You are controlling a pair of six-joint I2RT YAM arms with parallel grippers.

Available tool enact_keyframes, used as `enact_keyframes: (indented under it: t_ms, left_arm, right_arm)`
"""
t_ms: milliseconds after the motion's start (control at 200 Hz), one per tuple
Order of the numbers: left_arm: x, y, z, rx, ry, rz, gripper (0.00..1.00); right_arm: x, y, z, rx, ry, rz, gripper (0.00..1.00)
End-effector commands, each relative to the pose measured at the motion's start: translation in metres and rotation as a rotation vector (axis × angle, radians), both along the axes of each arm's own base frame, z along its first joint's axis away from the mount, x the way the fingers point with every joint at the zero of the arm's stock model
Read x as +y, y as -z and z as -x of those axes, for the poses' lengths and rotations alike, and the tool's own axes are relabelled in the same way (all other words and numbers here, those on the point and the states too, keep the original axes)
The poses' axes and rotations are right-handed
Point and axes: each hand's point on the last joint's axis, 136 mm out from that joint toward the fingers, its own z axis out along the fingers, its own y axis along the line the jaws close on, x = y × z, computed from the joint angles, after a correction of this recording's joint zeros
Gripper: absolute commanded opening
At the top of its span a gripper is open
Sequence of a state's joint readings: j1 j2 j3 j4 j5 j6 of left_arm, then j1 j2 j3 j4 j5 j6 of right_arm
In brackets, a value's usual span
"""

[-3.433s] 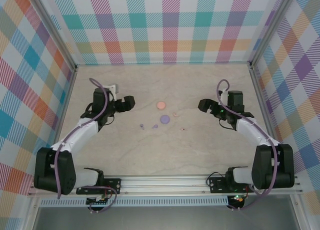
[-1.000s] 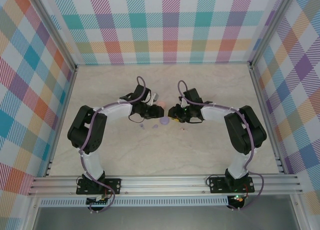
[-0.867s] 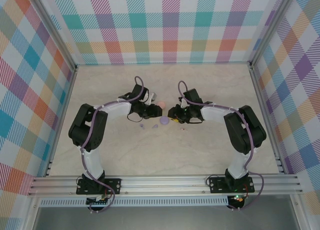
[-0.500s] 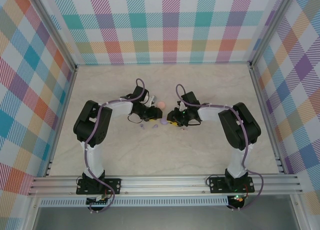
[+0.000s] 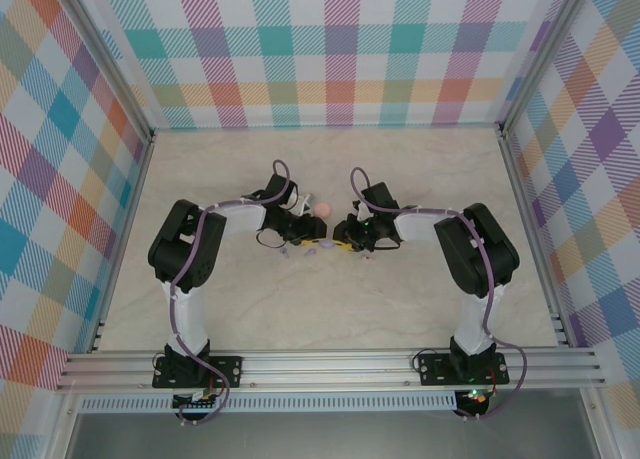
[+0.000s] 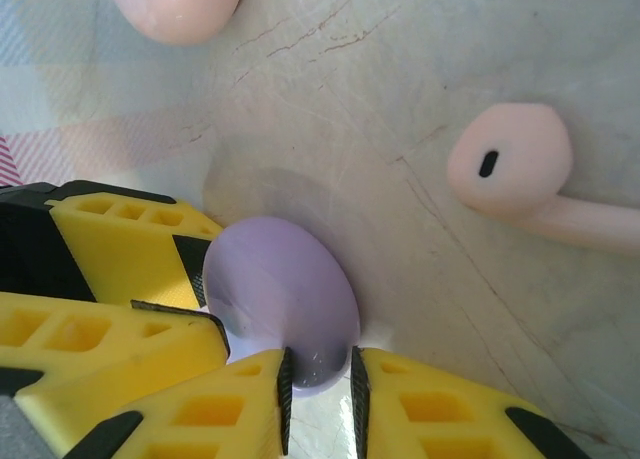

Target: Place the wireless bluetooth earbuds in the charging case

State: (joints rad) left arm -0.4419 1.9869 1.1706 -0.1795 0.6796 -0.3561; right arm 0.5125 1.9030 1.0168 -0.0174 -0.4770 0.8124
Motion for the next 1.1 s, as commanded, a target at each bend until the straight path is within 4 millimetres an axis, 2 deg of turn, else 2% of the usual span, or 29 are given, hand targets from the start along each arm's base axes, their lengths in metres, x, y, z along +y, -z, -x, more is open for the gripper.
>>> enact_keyframes:
  t_ms: [0,160,360,525,690,805,955,1100]
  left_arm:
    - [-0.006,-0.012,0.008,0.017,0.006,0.049,0.43]
    - [-0.007,-0.018,0.009,0.014,0.006,0.062,0.44]
    - [-0.011,-0.025,0.009,0.01,-0.009,0.107,0.4]
    - [-0.012,-0.03,0.008,0.004,-0.015,0.128,0.39]
    - [-0.012,-0.031,0.008,0.003,-0.021,0.132,0.39]
    - [-0.01,-0.028,0.007,0.005,-0.028,0.116,0.33]
    - [-0.004,-0.026,0.005,-0.012,-0.046,0.067,0.25]
    - [0.001,-0.026,0.004,-0.028,-0.052,0.031,0.23]
  right_arm:
    - [-0.001,0.015,0.003,0.035,0.01,0.037,0.23]
    - [-0.001,0.015,0.002,0.032,0.008,0.038,0.22]
    - [-0.001,0.011,0.002,0.016,0.001,0.031,0.21]
    - [-0.001,0.01,0.002,0.01,-0.002,0.029,0.17]
    - [0.0,0.01,0.003,0.009,-0.004,0.026,0.16]
    - [-0.001,0.008,0.003,0.006,-0.003,0.026,0.16]
    - [-0.006,-0.003,0.002,-0.025,0.006,0.037,0.18]
    - [-0.009,-0.02,0.002,-0.072,0.002,0.049,0.2]
